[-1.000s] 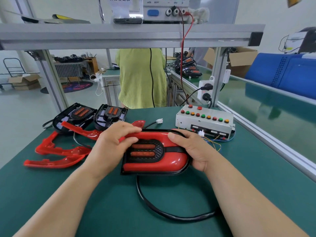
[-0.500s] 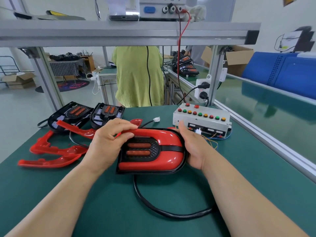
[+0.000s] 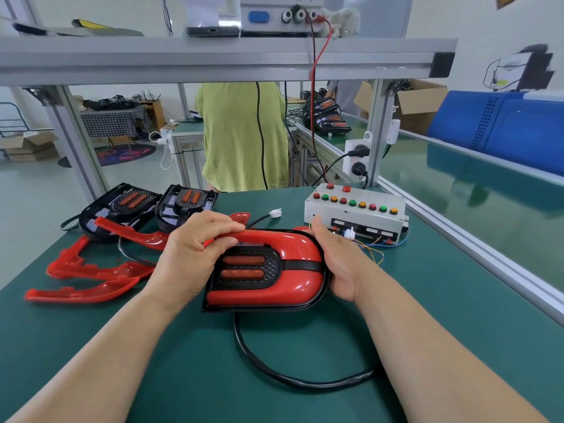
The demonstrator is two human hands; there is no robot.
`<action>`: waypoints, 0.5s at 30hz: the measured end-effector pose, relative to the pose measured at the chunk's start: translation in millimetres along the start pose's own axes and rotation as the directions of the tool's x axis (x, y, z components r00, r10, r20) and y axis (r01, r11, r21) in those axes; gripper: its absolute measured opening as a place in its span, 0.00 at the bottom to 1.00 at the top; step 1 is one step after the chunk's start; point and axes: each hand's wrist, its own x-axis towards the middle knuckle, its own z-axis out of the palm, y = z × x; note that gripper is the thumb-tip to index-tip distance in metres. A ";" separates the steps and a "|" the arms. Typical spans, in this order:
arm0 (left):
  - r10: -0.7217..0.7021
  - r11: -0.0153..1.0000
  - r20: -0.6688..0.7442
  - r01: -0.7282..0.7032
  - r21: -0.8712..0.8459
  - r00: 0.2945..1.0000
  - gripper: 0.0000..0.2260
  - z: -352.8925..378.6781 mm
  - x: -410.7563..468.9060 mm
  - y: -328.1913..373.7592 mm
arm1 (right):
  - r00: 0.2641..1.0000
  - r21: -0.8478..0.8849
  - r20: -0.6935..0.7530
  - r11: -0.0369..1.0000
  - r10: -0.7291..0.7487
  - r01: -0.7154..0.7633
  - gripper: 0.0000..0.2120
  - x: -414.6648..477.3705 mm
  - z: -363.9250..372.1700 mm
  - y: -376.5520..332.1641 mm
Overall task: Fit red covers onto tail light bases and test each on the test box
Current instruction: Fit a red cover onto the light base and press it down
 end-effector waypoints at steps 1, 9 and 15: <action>0.002 1.000 0.004 -0.002 0.012 1.000 0.13 0.0 -0.1 -0.2 | 1.000 -0.008 0.002 1.000 0.003 -0.003 0.22 0.2 -0.2 0.0; 0.046 0.998 -0.010 -0.045 0.047 0.999 0.15 2.1 2.5 -5.7 | 0.985 0.013 0.170 0.999 -0.040 0.038 0.22 -4.6 5.5 2.3; -0.016 0.999 -0.002 0.016 0.030 1.000 0.16 3.3 4.4 -15.6 | 0.990 0.016 0.131 0.999 -0.042 0.040 0.16 -5.7 9.6 2.8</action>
